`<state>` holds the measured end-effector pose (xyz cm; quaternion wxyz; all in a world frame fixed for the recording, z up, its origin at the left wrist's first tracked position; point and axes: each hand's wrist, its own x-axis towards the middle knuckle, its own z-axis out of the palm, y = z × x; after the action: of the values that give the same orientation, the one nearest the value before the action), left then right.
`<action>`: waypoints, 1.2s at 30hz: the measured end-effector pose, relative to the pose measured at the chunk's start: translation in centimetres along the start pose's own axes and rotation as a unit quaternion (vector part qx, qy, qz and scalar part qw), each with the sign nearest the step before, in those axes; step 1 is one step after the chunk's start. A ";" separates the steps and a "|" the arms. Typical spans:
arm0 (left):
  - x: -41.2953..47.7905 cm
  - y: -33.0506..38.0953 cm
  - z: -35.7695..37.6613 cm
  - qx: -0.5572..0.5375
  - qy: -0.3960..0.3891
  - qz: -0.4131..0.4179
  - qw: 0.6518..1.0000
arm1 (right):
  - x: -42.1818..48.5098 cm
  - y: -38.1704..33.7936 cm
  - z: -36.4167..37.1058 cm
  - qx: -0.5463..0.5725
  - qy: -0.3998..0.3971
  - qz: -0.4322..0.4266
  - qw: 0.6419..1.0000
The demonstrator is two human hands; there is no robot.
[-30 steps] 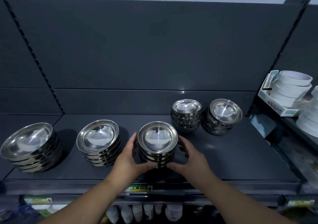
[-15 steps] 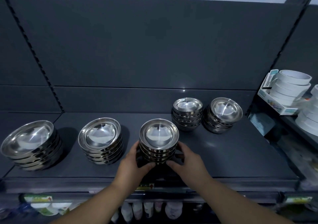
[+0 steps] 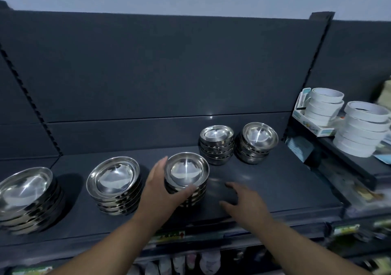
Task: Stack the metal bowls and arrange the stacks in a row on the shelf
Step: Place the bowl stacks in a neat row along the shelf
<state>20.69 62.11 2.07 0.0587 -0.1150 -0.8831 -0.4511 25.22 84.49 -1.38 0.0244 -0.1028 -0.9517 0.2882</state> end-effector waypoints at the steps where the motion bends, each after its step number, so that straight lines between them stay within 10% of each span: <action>1: 0.2 0.7 0.1 0.014 0.005 0.026 1.000 | -0.1 0.4 -0.5 -0.008 0.003 0.010 1.000; 11: 0.9 6.8 7.0 0.137 -0.110 0.212 0.961 | -0.4 6.5 -6.2 -0.045 0.020 0.086 0.995; 36: 10.0 7.9 25.4 0.154 -0.076 -0.083 0.982 | 17.0 16.9 -8.5 -0.002 -0.034 -0.026 0.999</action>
<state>13.00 88.63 -4.55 -0.0290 -0.0651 -0.9502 -0.3034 12.58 106.42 -3.94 -0.0009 -0.0677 -0.9549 0.2890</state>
